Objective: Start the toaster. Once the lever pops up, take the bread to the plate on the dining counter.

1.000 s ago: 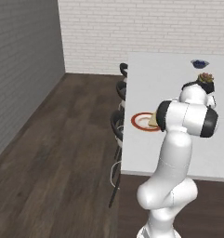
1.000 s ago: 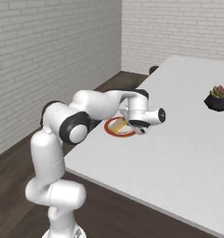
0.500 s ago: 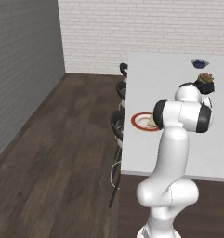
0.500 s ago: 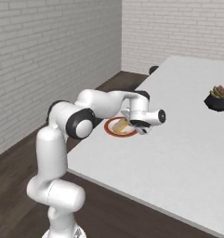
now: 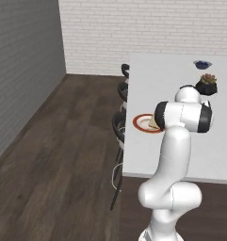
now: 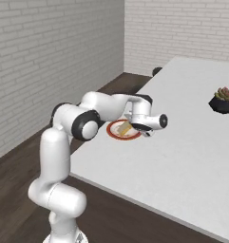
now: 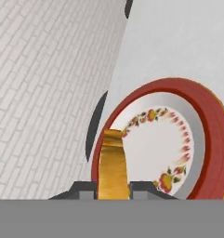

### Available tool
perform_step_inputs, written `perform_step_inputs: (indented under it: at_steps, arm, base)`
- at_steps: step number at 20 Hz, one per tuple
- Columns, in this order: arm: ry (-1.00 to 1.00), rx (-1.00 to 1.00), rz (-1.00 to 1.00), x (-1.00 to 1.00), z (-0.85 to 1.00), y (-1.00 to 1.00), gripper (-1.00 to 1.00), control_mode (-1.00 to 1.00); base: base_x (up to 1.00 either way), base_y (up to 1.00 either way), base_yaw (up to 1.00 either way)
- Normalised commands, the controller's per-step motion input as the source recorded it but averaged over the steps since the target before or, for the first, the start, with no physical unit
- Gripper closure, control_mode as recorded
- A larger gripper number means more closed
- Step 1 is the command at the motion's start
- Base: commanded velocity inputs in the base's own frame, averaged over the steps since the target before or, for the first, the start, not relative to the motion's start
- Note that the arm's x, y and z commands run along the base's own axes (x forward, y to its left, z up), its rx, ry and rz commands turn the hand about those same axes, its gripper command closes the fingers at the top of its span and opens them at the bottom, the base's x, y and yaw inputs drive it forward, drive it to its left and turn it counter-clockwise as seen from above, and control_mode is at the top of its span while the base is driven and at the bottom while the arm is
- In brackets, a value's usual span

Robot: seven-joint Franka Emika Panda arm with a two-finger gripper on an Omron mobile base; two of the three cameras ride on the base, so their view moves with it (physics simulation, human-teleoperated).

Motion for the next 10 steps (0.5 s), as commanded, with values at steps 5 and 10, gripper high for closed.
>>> perform_step_inputs:
  at_steps: [5, 10]
  arm:
    - [-0.06, -0.06, -0.05, 0.27, -0.14, 0.00, 1.00, -1.00]
    - [-0.04, -0.06, -0.04, 0.32, -0.17, 0.00, 1.00, -1.00]
  base:
    - [0.00, 0.00, 0.00]
    - [0.00, 0.00, 0.00]
